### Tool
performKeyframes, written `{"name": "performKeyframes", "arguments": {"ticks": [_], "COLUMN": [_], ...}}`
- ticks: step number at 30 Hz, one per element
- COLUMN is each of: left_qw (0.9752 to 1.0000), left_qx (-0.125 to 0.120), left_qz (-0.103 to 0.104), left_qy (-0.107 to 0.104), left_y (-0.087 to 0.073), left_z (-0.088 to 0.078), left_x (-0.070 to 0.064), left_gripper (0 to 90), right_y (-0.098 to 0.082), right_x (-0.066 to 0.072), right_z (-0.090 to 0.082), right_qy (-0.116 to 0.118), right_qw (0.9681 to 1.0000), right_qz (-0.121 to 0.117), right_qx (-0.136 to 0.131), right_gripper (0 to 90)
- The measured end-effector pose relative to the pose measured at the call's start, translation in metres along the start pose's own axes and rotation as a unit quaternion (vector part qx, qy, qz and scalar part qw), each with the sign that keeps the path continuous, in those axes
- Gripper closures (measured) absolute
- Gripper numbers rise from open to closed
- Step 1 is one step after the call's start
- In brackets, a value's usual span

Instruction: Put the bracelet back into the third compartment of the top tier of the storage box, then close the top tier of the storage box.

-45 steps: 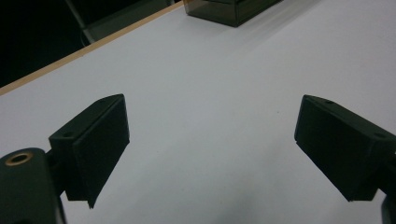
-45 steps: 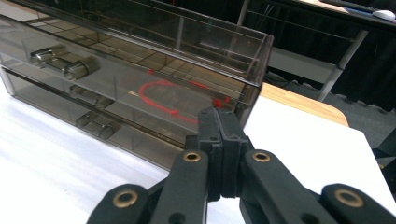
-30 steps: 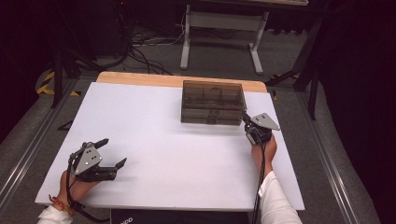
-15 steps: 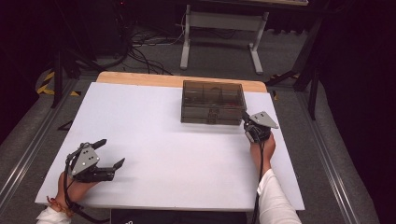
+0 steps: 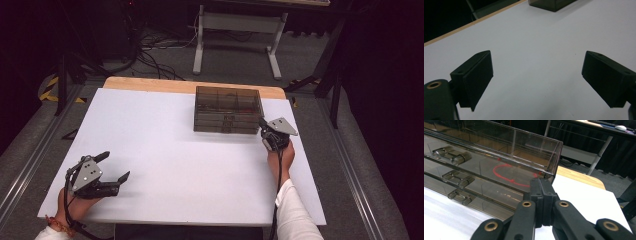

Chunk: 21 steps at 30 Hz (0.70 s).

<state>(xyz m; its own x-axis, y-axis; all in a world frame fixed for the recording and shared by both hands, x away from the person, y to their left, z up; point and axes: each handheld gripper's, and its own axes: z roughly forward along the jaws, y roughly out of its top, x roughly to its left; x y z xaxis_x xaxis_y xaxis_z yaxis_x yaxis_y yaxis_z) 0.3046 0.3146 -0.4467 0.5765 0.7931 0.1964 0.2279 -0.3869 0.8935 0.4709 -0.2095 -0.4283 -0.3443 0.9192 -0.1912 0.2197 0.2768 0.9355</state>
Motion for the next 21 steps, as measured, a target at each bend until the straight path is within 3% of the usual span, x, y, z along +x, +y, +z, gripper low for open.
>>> {"name": "performKeyframes", "arguments": {"ticks": [6,21], "left_qw": [1.0000,1.0000], "left_qx": [-0.001,-0.003], "left_qz": [0.004,0.009], "left_qy": [0.002,-0.001], "left_y": [0.001,0.005], "left_z": [0.001,0.004], "left_x": [0.000,0.000], "left_gripper": [11.1,11.0], "right_y": [0.000,0.007], "right_x": [0.001,0.010], "right_z": [-0.002,-0.017], "right_qy": [0.008,0.035], "right_qw": [0.9999,0.9993], "right_qz": [0.004,0.008], "right_qx": [0.006,-0.012], "right_gripper": [90.0,90.0]}}
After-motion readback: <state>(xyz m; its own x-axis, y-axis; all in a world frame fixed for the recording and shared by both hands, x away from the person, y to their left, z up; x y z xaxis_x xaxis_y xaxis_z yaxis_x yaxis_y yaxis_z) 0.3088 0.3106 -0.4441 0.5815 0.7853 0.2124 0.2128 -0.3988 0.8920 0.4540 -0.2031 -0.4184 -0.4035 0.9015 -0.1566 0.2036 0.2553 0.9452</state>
